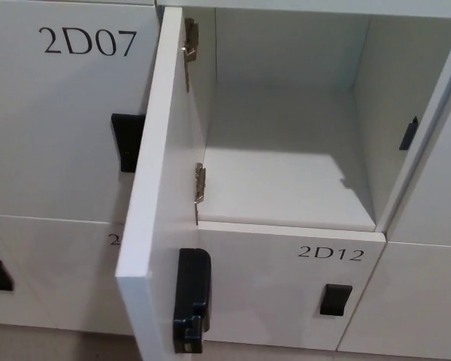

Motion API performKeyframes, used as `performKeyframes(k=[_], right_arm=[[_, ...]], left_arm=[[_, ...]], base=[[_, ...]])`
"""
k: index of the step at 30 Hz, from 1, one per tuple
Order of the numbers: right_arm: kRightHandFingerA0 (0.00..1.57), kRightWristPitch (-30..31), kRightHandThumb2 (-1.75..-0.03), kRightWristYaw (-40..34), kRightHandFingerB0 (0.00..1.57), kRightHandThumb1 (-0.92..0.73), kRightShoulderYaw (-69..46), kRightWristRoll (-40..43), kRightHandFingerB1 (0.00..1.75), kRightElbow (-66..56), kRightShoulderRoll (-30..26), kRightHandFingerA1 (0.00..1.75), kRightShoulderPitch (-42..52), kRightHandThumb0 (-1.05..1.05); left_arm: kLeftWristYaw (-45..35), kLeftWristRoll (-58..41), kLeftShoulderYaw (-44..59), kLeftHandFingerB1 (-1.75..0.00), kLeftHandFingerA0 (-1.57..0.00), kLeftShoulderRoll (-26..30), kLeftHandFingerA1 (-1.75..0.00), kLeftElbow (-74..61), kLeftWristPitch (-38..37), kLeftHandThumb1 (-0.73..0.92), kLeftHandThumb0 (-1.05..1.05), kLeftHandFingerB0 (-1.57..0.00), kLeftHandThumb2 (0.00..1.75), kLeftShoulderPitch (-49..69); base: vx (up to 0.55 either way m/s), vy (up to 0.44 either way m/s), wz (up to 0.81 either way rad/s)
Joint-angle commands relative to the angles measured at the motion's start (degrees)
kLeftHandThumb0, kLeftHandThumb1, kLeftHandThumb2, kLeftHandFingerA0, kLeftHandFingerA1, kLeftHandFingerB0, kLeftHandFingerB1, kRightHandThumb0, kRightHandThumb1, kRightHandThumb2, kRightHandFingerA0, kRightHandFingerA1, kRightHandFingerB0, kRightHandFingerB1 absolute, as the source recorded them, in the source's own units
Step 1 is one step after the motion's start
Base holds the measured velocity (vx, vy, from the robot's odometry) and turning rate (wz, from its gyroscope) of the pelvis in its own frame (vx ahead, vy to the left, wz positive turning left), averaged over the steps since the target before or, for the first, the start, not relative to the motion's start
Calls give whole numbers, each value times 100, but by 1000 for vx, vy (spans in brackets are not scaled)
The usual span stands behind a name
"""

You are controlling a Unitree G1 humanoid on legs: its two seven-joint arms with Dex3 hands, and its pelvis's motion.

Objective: The robot uses its left hand to push the door of an open cabinet towards the right and closes it

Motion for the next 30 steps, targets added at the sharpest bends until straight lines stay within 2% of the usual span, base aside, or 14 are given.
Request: performKeyframes(k=[1, 7, 8, 11, 13, 15, 16, 21, 22, 23, 24, 27, 28, 30], right_arm=[[47, -283, -65, -96, 41, -84, -49, 6, 36, 193, -35, 40, -19, -43], [48, -297, -66, -190, 42, -84, -3, -75, 36, 249, -24, 39, -54, -44], [47, -295, -65, -179, 42, -83, -8, -70, 36, 255, -13, 40, -56, -45], [47, -302, -65, -176, 42, -83, -11, -68, 36, 266, -8, 40, -61, -45], [50, -304, -65, -267, 44, -82, 6, -99, 37, 288, -9, 40, -47, -43], [50, -307, -65, -280, 44, -82, 8, -103, 37, 295, -9, 40, -47, -43], [49, -313, -65, -238, 43, -83, -18, -70, 37, 291, -7, 40, -46, -43], [50, -323, -65, -185, 44, -83, -79, -8, 37, 288, 0, 40, -1, -42], [49, -330, -65, -198, 44, -83, -62, -31, 37, 283, -1, 40, 3, -43], [49, -335, -65, -208, 44, -83, -49, -49, 37, 280, -2, 40, 7, -43], [49, -337, -65, -217, 45, -83, -34, -72, 37, 279, -6, 40, -5, -43], [49, -331, -65, -217, 45, -83, -29, -80, 37, 281, -9, 40, -27, -43], [49, -325, -65, -220, 45, -83, -44, -67, 37, 277, -12, 40, -45, -44], [50, -293, -64, -251, 46, -81, -58, -58, 37, 272, -19, 40, -78, -45]], left_arm=[[-11, -54, 49, -31, -33, 120, -40, 205, -408, 92, -70, -25, 72, -37], [-79, -118, 149, -30, -31, 123, -39, 271, -385, 92, -70, -25, 71, -100], [165, -242, 321, -34, -42, 99, -48, 296, -383, 92, -70, -32, 68, -116], [268, -263, 433, -34, -42, 83, -48, 317, -390, 92, -70, -32, 68, -127], [425, -186, 427, -34, -46, 122, -49, 115, -881, 89, -68, -39, 67, -220], [448, -176, 428, -34, -46, 126, -49, 99, -948, 89, -68, -39, 67, -231], [536, 27, 258, -32, -46, 168, -41, -134, -1081, 90, -71, -38, 68, -434], [788, 525, -258, -33, -45, 268, -39, -959, -1239, 90, -68, -39, 68, -865], [675, 672, -411, -47, -38, 254, -55, -1539, -1159, 68, -55, -22, 106, -1080], [590, 780, -528, -47, -38, 245, -55, -1976, -1098, 68, -55, -22, 106, -1241], [498, 963, -701, -36, -41, 248, -38, -2564, -989, 82, -65, -33, 72, -1442], [479, 1050, -817, -36, -41, 282, -38, -2901, -830, 82, -65, -33, 72, -1463], [311, 1257, -1001, -35, -44, 220, -38, -3371, -658, 91, -67, -36, 68, -1649], [8, 1601, -1335, -35, -42, 116, -40, -4215, -299, 84, -71, -33, 71, -1938]], base=[[0, 0, 0], [0, 0, 0], [0, 0, 0], [0, 0, 0], [0, 0, 0], [0, 0, 0], [0, 0, 0], [1, 0, 1], [0, 0, 0], [0, 0, 0], [0, 0, 0], [0, 0, 0], [0, 0, 0], [0, 0, 0]])
